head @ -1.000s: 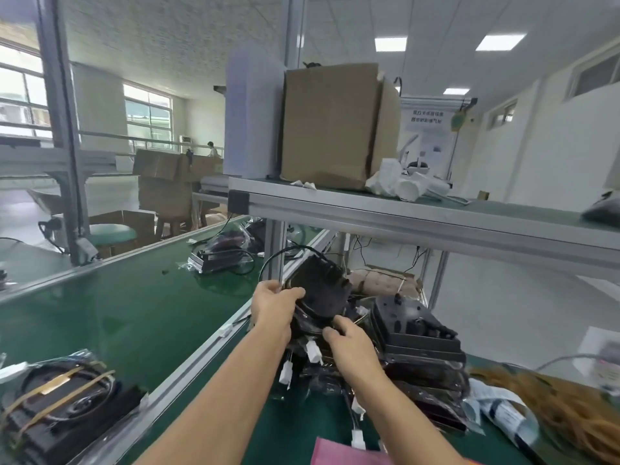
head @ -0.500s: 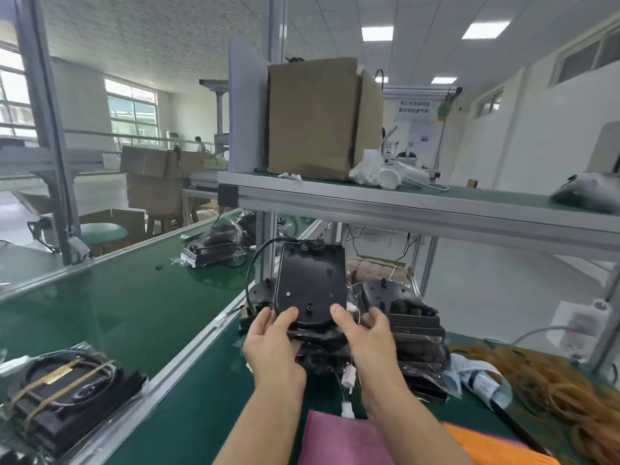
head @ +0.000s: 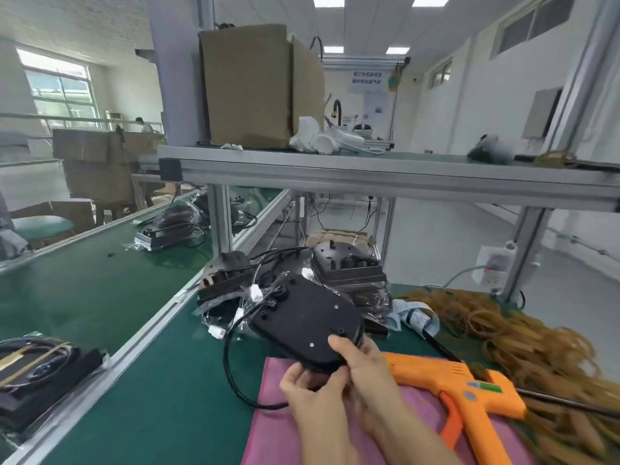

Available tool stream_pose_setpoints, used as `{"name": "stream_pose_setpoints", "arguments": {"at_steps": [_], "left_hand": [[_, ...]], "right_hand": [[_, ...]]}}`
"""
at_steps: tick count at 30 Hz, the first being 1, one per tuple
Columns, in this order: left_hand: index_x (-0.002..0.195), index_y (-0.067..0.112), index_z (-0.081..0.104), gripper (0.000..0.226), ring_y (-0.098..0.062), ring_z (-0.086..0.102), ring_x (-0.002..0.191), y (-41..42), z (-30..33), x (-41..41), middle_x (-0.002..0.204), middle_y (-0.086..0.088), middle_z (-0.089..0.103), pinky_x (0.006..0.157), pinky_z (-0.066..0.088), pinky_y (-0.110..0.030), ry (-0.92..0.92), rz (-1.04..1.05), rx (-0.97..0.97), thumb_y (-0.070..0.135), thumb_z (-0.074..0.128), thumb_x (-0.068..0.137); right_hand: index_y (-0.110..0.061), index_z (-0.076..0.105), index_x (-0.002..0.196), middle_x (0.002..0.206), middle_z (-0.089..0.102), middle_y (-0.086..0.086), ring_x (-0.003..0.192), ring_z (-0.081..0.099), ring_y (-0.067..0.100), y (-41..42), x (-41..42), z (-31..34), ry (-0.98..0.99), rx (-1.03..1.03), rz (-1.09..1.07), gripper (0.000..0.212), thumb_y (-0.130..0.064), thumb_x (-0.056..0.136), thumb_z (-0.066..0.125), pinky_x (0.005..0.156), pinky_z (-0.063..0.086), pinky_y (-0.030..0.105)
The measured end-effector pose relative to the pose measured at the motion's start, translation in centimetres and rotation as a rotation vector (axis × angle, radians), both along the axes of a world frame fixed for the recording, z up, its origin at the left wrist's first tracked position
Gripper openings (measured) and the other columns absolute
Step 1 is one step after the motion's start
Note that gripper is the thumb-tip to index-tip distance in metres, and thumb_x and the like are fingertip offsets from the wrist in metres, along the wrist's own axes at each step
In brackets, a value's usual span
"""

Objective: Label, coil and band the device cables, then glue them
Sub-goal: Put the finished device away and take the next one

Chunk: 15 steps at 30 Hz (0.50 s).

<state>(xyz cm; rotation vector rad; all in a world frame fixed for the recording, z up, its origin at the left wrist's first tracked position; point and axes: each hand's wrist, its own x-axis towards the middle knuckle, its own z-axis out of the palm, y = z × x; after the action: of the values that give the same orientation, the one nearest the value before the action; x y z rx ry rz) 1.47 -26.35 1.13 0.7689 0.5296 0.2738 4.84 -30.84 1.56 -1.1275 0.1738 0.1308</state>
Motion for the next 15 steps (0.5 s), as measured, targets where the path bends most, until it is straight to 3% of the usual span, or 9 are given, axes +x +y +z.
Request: {"name": "stream_pose_setpoints", "arguments": {"at_steps": [2, 4, 6, 8, 10, 12, 13, 15], "left_hand": [[0.106, 0.007, 0.043, 0.055, -0.039, 0.065, 0.095, -0.1, -0.4, -1.5, 0.108, -0.022, 0.064, 0.085, 0.053, -0.055, 0.034, -0.195, 0.134, -0.024, 0.068, 0.069], [0.100, 0.009, 0.055, 0.050, -0.029, 0.067, 0.069, 1.2, -0.2, -3.0, 0.101, -0.016, 0.067, 0.059, 0.056, -0.038, 0.010, -0.492, 0.349, -0.014, 0.074, 0.059], [0.082, 0.015, 0.067, 0.031, -0.010, 0.059, 0.050, 3.1, 0.5, -3.4, 0.084, -0.006, 0.070, 0.047, 0.048, -0.022, -0.089, -0.541, 0.710, -0.008, 0.075, 0.063], [0.081, 0.028, 0.067, 0.031, 0.004, 0.052, 0.056, 4.8, 1.7, -2.4, 0.084, 0.011, 0.066, 0.059, 0.042, -0.008, -0.199, -0.299, 1.103, 0.001, 0.076, 0.071], [0.101, 0.038, 0.060, 0.042, 0.010, 0.051, 0.089, 5.6, 3.2, -0.6, 0.102, 0.025, 0.057, 0.077, 0.037, -0.007, -0.309, -0.229, 1.330, 0.016, 0.079, 0.071], [0.127, 0.033, 0.048, 0.067, 0.002, 0.044, 0.114, 5.5, 4.1, 2.1, 0.125, 0.020, 0.047, 0.091, 0.034, -0.014, -0.294, -0.448, 1.367, 0.026, 0.083, 0.071], [0.138, 0.029, 0.041, 0.079, -0.003, 0.045, 0.116, 5.1, 4.2, 3.4, 0.131, 0.014, 0.045, 0.091, 0.036, -0.015, -0.225, -0.621, 1.269, 0.027, 0.084, 0.072], [0.143, 0.020, 0.037, 0.085, -0.005, 0.056, 0.104, 4.7, 3.7, 5.1, 0.131, 0.006, 0.049, 0.077, 0.047, -0.012, -0.103, -0.923, 0.901, 0.018, 0.085, 0.072]], "right_hand": [[-0.009, 0.064, 0.103, 0.091, 0.075, 0.011, 0.081, 0.071, 0.026, -2.4, 0.2, 0.1, -0.041, -0.112, 0.008, 0.019, -0.001, 0.085, 0.064, 0.071, 0.059, 0.038], [-0.014, 0.066, 0.099, 0.084, 0.076, 0.005, 0.066, 0.071, 0.016, -5.4, 0.5, 0.7, -0.033, -0.177, 0.053, 0.016, -0.006, 0.085, 0.065, 0.050, 0.052, 0.023], [-0.014, 0.068, 0.105, 0.088, 0.076, 0.006, 0.068, 0.071, 0.016, -8.8, 1.2, 1.1, -0.018, -0.209, 0.110, 0.021, -0.014, 0.084, 0.067, 0.050, 0.051, 0.022], [-0.014, 0.066, 0.113, 0.095, 0.074, 0.007, 0.075, 0.070, 0.020, -11.5, 1.7, 1.7, -0.005, -0.273, 0.199, 0.041, -0.026, 0.074, 0.074, 0.057, 0.051, 0.027], [-0.014, 0.066, 0.109, 0.093, 0.072, 0.006, 0.076, 0.067, 0.020, -12.8, 2.1, 2.3, -0.014, -0.356, 0.325, 0.052, -0.033, 0.062, 0.078, 0.062, 0.050, 0.029], [-0.012, 0.068, 0.109, 0.098, 0.071, 0.010, 0.083, 0.066, 0.022, -13.1, 2.5, 2.7, -0.014, -0.414, 0.434, 0.051, -0.029, 0.062, 0.081, 0.068, 0.049, 0.031], [-0.011, 0.068, 0.110, 0.100, 0.071, 0.011, 0.084, 0.067, 0.022, -13.0, 2.7, 2.9, -0.008, -0.427, 0.476, 0.050, -0.028, 0.065, 0.080, 0.068, 0.051, 0.029], [-0.012, 0.070, 0.107, 0.101, 0.073, 0.012, 0.082, 0.069, 0.021, -12.6, 3.0, 3.1, -0.005, -0.449, 0.542, 0.043, -0.028, 0.068, 0.077, 0.066, 0.054, 0.027]]}}
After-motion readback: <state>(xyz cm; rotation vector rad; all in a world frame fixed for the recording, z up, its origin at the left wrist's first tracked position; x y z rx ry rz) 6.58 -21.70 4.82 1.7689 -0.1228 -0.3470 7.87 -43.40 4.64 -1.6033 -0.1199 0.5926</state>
